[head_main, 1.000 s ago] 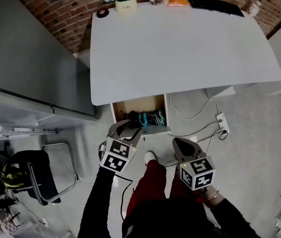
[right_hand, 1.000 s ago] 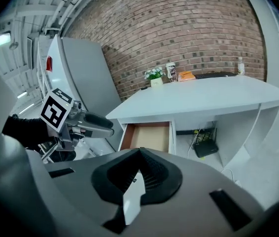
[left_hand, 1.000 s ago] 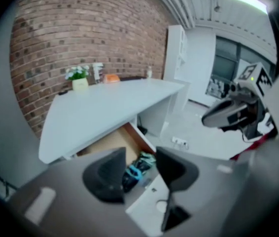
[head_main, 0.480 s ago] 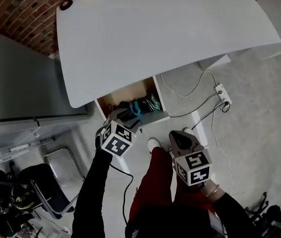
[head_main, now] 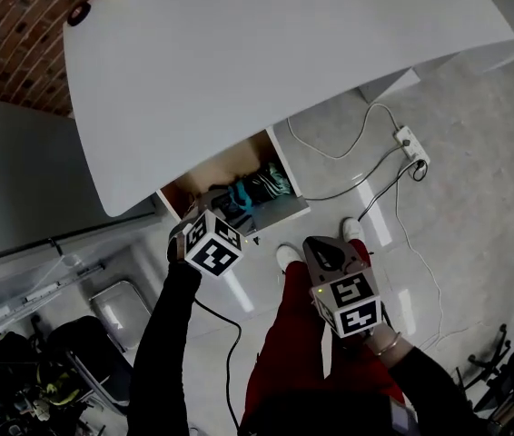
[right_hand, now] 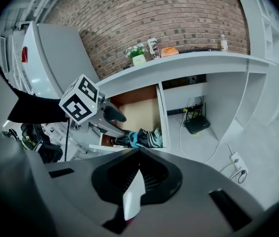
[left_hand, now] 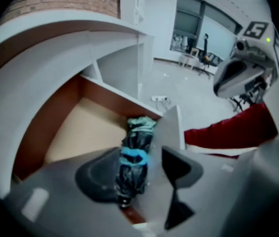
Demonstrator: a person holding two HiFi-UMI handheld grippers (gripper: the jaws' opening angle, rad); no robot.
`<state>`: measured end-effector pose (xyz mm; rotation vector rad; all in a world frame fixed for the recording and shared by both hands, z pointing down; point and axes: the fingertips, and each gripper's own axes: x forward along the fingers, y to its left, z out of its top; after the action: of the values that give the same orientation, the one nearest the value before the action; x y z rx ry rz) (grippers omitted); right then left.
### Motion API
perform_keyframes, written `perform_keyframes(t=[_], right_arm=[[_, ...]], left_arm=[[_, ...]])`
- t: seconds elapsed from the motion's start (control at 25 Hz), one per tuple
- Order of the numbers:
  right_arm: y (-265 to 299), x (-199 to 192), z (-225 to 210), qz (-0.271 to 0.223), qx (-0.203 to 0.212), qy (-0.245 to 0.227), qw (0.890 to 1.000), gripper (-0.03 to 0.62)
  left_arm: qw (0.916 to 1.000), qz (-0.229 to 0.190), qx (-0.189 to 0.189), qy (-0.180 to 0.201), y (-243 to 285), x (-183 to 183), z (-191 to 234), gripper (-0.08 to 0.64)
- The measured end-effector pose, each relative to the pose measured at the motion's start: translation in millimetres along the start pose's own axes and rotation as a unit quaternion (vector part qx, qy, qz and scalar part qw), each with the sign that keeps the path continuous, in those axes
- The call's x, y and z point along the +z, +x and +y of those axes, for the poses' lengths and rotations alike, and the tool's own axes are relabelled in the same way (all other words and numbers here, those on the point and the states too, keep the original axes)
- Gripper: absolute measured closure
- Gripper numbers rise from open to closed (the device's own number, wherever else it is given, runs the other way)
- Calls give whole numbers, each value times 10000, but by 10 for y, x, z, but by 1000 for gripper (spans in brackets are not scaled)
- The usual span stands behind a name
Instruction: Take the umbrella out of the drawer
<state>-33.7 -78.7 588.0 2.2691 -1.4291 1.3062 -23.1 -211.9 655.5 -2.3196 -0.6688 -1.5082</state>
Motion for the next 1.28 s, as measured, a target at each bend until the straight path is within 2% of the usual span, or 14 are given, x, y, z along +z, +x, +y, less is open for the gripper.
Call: perform_keyframes(t=[0.2,0.56,0.92,1.28], right_arm=[[139,-192,48,140,50,100,9998,594],[359,-322,29,321,58,205,9993,594],[477,-438,-2,495,73,253,9984,594],[622,-422,-8,571,126,245,9980,594]], left_arm=[[9992,271,-140,274,269,-132,-9,285],[9971,571,-191,469,613,-276,108,279],[9903,1043,-405,820,917,-444,148,267],[9847,1220,-715,1017,1085,-465,168,267]])
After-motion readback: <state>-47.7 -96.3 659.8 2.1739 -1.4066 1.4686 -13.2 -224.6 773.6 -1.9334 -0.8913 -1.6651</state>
